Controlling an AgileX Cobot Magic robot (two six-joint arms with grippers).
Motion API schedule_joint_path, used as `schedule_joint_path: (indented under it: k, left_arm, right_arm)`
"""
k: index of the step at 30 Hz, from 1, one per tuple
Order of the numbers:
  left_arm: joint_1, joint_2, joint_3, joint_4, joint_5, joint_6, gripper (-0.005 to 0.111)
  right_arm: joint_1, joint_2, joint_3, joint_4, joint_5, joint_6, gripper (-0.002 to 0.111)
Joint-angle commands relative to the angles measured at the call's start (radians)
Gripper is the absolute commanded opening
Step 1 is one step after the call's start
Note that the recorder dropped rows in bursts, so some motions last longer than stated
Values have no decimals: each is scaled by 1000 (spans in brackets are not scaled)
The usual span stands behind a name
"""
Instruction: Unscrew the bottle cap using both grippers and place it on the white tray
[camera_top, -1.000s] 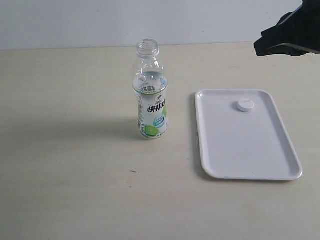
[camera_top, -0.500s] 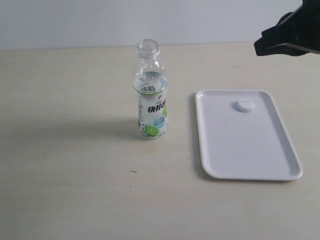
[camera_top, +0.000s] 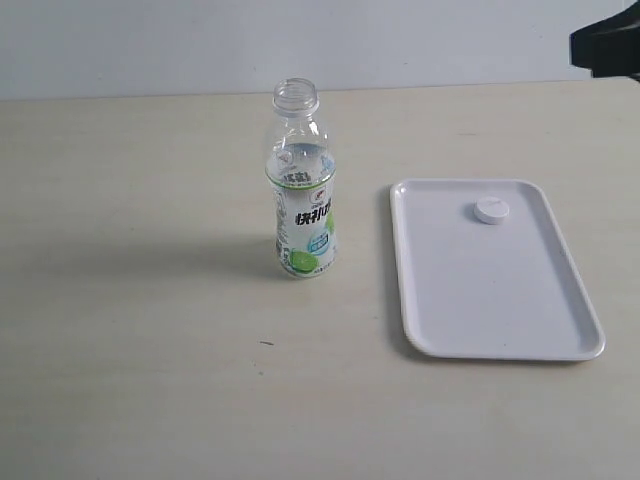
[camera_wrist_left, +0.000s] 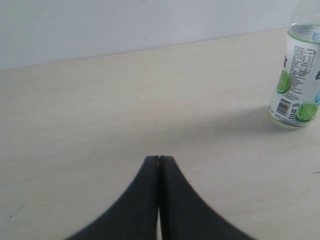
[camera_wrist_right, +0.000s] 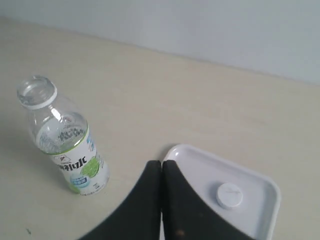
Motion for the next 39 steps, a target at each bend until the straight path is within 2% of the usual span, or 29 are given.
schedule_joint_path:
  k: [1,5,11,26,28,29,33,34,36,39]
  left_arm:
    - [2,-5,1,-4,-5,-9,0]
    - [2,-5,1,-4,-5,-9,0]
    - [2,-5,1,-4,-5,-9,0]
    - [2,-5,1,-4,-5,-9,0]
    - [2,-5,1,-4,-5,-9,0]
    - [2,-5,1,-4,-5,-9,0]
    - [2,-5,1,-4,-5,-9,0]
    - [2,-5,1,-4,-5,-9,0]
    - [2,-5,1,-4,-5,-9,0]
    - [2,-5,1,-4,-5,-7,0]
  right_arm:
    - [-1,-247,136,6,-110,-5,0]
    - [-1,-511,224,6,-130,-5,0]
    - [-1,-709,237,6,-125,-5,0]
    - [-1,-763,257,9,-166,0,0]
    - [-1,-775,274,-106,-186,75,0]
    - [-1,-780,278,-187,-186,174,0]
    - [-1,-830,325,-713,-180,809,0]
    - [-4,-848,338,-784,-180,884,0]
    - [-12,-888,374,-863,-180,924,0]
    - [-32,-941,430,-840,-180,831,0]
